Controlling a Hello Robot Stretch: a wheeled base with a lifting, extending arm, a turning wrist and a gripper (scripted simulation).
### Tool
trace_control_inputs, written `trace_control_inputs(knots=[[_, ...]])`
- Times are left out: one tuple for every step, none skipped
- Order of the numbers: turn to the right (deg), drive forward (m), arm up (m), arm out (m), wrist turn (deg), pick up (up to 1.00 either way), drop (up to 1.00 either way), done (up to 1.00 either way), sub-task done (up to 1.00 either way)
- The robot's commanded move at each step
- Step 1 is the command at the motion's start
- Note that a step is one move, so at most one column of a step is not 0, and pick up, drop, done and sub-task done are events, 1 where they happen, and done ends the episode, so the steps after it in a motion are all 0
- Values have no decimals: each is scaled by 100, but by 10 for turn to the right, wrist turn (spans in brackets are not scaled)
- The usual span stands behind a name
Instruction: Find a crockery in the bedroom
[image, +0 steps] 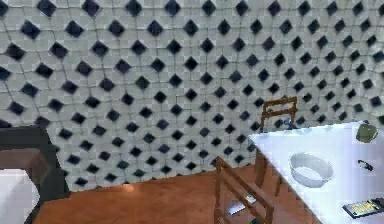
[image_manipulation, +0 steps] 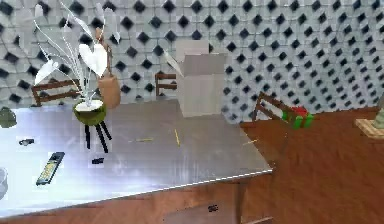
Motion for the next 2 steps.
trace_control_inputs(knots=[[330,0,0,0,0,0,0,0,0],[0,0,0,0,0,0,0,100,0]])
